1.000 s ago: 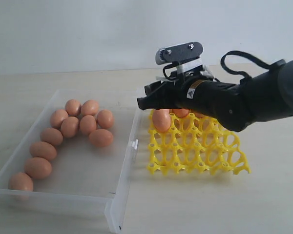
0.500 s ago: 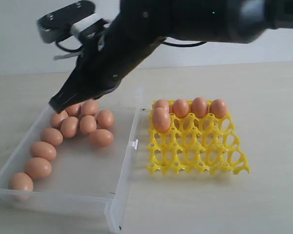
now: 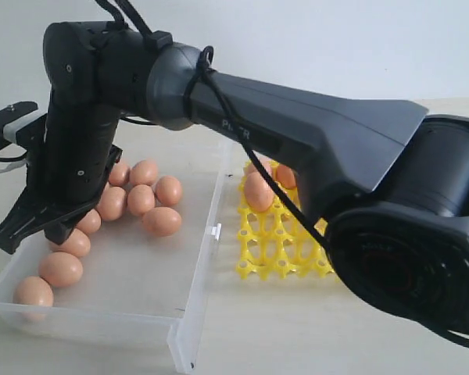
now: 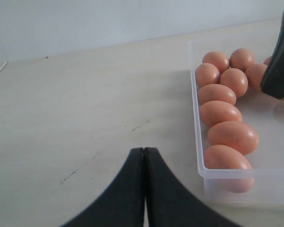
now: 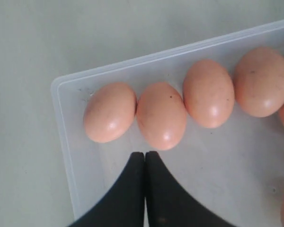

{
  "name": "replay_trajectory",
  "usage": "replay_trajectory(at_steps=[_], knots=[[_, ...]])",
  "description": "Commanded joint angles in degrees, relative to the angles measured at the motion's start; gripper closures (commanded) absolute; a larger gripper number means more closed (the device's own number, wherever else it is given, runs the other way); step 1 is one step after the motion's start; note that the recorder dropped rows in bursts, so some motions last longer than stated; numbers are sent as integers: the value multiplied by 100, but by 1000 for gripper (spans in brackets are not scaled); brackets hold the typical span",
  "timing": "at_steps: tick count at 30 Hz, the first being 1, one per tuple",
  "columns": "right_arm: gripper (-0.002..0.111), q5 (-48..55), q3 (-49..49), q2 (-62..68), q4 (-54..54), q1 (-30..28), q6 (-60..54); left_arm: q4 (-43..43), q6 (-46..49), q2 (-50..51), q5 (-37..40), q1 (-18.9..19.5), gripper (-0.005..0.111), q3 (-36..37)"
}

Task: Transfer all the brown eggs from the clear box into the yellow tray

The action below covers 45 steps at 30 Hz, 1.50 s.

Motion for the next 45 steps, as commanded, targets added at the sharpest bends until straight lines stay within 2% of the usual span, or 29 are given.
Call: replay_trajectory(at_steps=[1, 9, 16, 18, 21, 25, 26, 32, 45], knots=[[108, 101, -138, 100, 141, 6, 208, -31, -15, -32, -35, -30, 107, -23], [108, 93, -318, 127, -126, 6, 782, -31, -15, -32, -35, -30, 107, -23], [108, -421, -318, 127, -39, 6, 962, -31, -15, -32, -35, -30, 107, -23], [104, -519, -318, 127, 1, 6, 982, -31, -15, -32, -35, -30, 107, -23], [87, -595, -318, 130, 1, 6, 1176, -31, -15, -32, -35, -30, 107, -23], [48, -595, -318, 187, -127, 6, 1379, -31, -15, -32, -35, -30, 107, -23], [43, -621, -318, 198, -171, 6, 1379, -31, -15, -32, -35, -30, 107, -23], [49, -892, -318, 454, -222, 6, 1379, -31, -15, -32, -35, -30, 107, -23], [49, -1081, -318, 928, -217, 60, 1221, -31, -15, -32, -35, -30, 107, -23]])
